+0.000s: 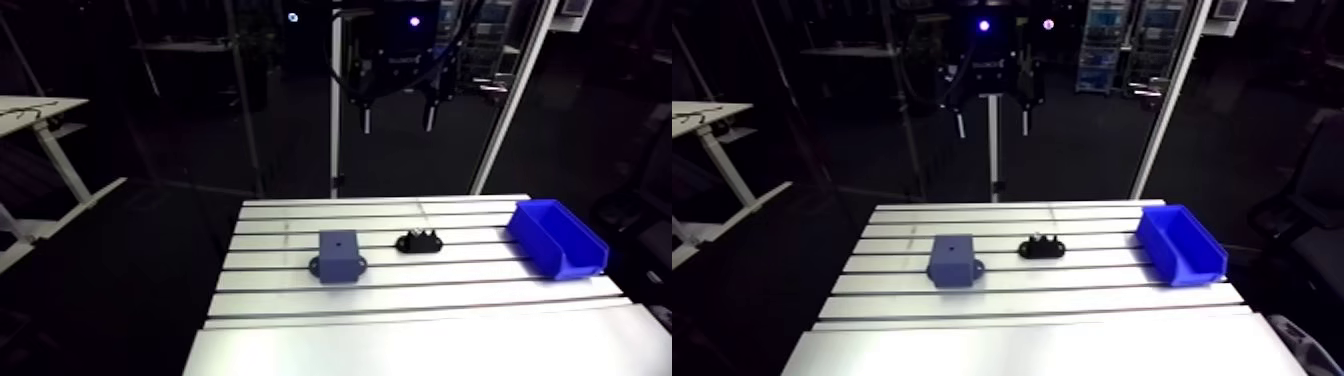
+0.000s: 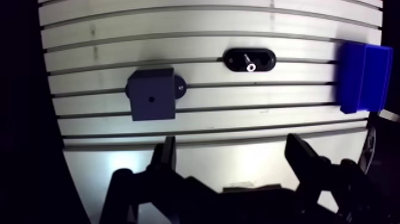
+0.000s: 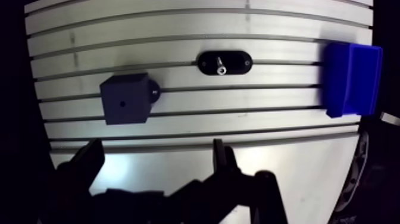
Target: Pick up the M10 bolt and insert it into the hole until fully seated.
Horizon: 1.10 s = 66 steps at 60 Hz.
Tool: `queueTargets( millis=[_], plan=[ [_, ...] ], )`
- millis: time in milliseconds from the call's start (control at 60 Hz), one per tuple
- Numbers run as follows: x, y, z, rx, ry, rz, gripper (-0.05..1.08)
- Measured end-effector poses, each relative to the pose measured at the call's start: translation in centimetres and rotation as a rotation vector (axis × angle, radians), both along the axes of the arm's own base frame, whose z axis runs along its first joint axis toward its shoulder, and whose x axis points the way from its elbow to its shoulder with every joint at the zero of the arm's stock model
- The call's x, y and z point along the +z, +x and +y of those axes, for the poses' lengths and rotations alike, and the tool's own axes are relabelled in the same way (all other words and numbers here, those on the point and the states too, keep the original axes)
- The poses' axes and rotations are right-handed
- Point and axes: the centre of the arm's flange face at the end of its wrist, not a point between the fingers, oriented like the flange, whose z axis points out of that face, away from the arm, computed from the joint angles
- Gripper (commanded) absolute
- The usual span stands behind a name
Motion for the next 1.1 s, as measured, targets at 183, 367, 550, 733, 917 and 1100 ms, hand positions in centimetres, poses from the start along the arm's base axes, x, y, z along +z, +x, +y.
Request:
queueTargets(
  millis=[183, 367, 550, 733, 917, 1100],
  plan=[
    [-2.2, -0.5, 2.4, 0.004, 0.005, 0.046, 0.01],
    [-4.2, -0.6, 4.8, 0.005, 0.005, 0.095, 0.01],
    [-6.3, -0.3, 5.9, 0.005, -0.002, 0.129, 0.01],
    [-8.3, 0.2, 6.2, 0.022, -0.010, 0.171, 0.01],
    [-9.9, 0.6, 6.8, 0.026, -0.013, 0.202, 0.01],
    [-11.8, 0.5, 7.1, 0.022, -0.018, 0.191, 0.01]
  ],
)
